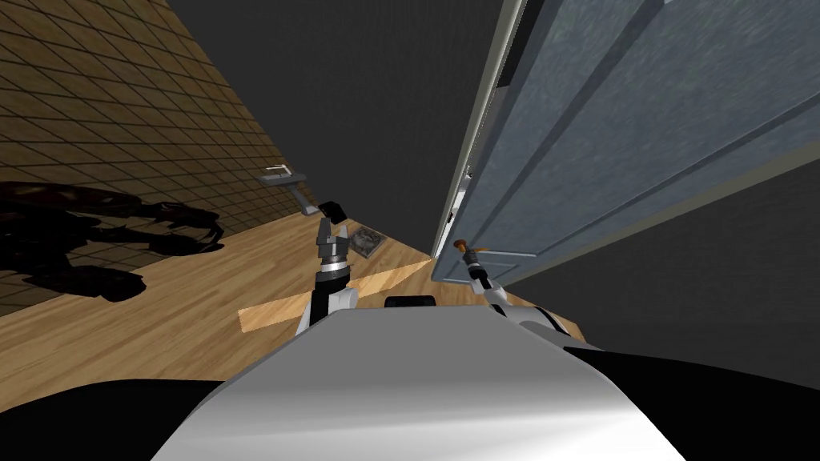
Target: Pull the door open
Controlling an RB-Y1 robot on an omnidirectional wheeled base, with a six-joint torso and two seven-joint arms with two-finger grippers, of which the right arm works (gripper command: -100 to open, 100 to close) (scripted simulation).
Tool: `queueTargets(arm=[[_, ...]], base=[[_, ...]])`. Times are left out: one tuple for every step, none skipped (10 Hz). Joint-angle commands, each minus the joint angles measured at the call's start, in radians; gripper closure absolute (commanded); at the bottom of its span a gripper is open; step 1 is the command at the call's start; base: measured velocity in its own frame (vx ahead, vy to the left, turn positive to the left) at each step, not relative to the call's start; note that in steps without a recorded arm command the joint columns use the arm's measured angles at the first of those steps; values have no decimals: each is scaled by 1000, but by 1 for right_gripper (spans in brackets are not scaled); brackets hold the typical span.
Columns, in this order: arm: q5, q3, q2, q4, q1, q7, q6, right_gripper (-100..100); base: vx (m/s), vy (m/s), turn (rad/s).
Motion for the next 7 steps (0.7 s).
queueTargets(arm=[[13,2,-6,13,-7,-10,-13,100],[9,3,1,6,-3,-6,-6,100],[7,11,3,6,-3,-7,-6,100],[4,15,2,5,-4,-7,-6,100],[1,20,1,4,-4,-6,-6,100],[-2,26,0,2,-4,-5,-6,100],[-5,32,0,1,-5,-5,-5,100]], base=[[-198,-110,114],[-91,-40,48],[-131,-20,123],[-239,-71,158],[-237,-80,156],[-221,-100,145],[-214,-97,150]])
